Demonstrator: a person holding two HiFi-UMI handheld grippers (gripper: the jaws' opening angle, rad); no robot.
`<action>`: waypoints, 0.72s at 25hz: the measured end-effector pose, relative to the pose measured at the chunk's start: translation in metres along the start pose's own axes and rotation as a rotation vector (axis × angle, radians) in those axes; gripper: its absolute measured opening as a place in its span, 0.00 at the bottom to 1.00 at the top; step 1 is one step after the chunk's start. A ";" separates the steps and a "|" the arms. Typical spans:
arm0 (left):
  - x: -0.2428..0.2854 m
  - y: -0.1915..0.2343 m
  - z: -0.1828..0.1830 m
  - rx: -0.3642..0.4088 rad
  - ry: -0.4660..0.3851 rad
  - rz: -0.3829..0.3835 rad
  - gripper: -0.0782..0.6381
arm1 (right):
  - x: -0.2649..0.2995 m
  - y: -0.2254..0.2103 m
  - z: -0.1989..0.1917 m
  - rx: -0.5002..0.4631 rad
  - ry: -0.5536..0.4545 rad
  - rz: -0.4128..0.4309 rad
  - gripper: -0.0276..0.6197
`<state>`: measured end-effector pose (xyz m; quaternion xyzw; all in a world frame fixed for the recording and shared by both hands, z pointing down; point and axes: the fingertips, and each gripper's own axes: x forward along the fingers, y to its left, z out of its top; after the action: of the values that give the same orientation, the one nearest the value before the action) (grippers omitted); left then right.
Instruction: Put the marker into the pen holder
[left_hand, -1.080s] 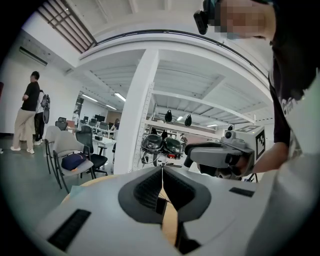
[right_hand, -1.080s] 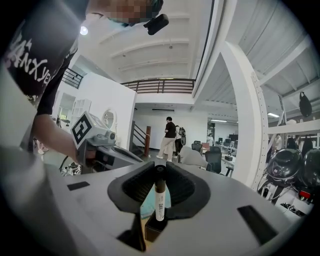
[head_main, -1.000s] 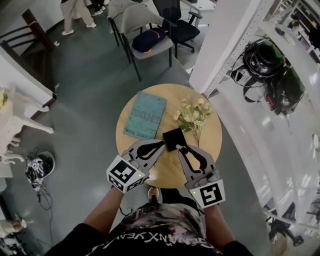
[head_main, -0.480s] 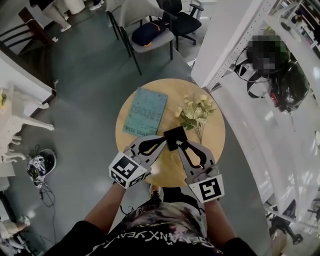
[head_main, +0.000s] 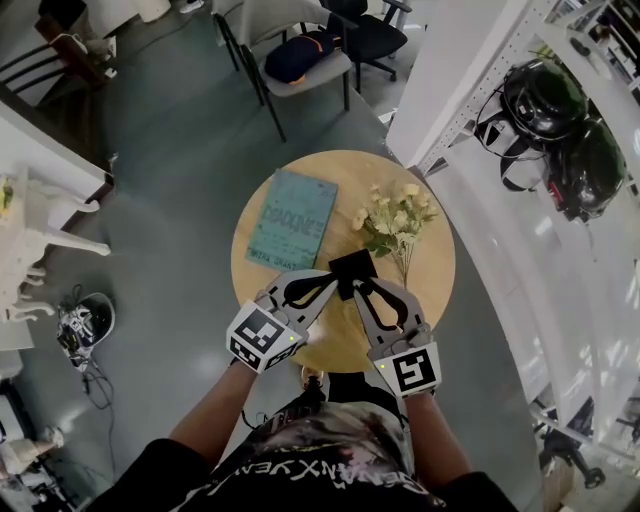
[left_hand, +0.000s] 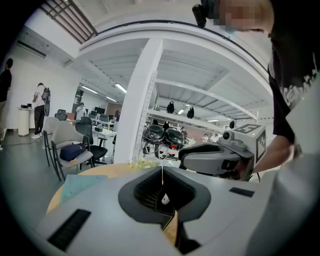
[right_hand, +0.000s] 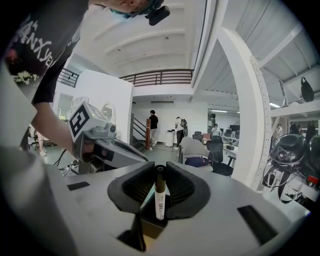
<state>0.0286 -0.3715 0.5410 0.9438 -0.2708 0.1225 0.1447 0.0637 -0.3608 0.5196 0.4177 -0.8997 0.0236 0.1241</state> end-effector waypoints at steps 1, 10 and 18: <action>0.002 0.000 -0.002 -0.001 0.004 0.001 0.14 | 0.001 -0.001 -0.003 0.004 0.004 0.000 0.16; 0.015 0.002 -0.017 -0.018 0.035 0.007 0.14 | 0.008 -0.009 -0.026 0.030 0.028 0.000 0.16; 0.022 0.003 -0.029 -0.024 0.061 0.011 0.14 | 0.015 -0.010 -0.058 0.078 0.113 0.010 0.16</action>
<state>0.0404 -0.3741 0.5752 0.9362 -0.2730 0.1487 0.1637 0.0740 -0.3702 0.5789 0.4159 -0.8917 0.0829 0.1582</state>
